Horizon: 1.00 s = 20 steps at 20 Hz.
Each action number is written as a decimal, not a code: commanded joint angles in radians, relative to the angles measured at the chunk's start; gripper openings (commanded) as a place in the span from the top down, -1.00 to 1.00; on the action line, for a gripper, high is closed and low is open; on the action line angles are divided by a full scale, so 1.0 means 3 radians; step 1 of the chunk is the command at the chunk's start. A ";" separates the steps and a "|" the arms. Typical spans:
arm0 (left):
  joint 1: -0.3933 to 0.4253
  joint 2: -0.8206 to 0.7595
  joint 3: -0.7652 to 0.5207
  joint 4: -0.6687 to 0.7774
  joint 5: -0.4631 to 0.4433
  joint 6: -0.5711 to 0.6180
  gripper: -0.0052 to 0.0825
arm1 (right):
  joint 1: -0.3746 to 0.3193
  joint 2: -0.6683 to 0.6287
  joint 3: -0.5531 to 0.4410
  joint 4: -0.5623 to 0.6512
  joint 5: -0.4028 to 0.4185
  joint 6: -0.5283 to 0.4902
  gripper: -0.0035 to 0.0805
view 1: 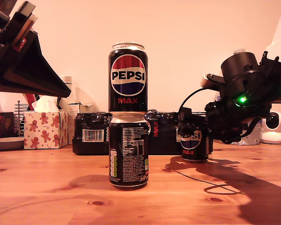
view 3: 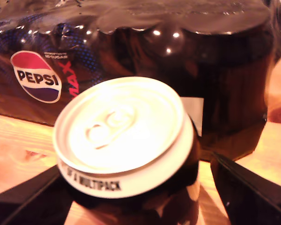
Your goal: Stack up the Pepsi cans on top of each other
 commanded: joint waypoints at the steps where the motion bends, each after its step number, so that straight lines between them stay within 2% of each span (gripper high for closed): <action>1: -0.0022 -0.0011 -0.0053 0.0020 0.0006 0.0011 0.91 | 0.0023 0.0025 0.0025 0.0036 0.0023 -0.0006 -0.60; 4: -0.0022 -0.0011 -0.0053 0.0020 0.0006 0.0013 0.91 | 0.0025 0.0025 0.0025 0.0022 -0.0023 -0.0006 0.11; 5: -0.0022 -0.0011 -0.0053 0.0020 0.0006 0.0013 0.91 | 0.0025 0.0025 0.0025 0.0017 -0.0029 -0.0006 0.22; 12: -0.0022 -0.0018 -0.0053 0.0076 0.0005 0.0099 0.91 | 0.0032 -0.0075 0.0025 -0.0051 -0.0028 0.0000 0.34; 17: -0.0022 -0.0178 -0.0064 0.0092 0.0001 0.0161 0.90 | 0.0058 -0.0371 0.0025 -0.0175 -0.0011 -0.0011 0.33; 20: -0.0022 -0.0367 -0.0226 0.0135 0.0000 0.0160 0.90 | 0.0058 -0.0563 0.0025 -0.0374 0.0000 -0.0149 0.33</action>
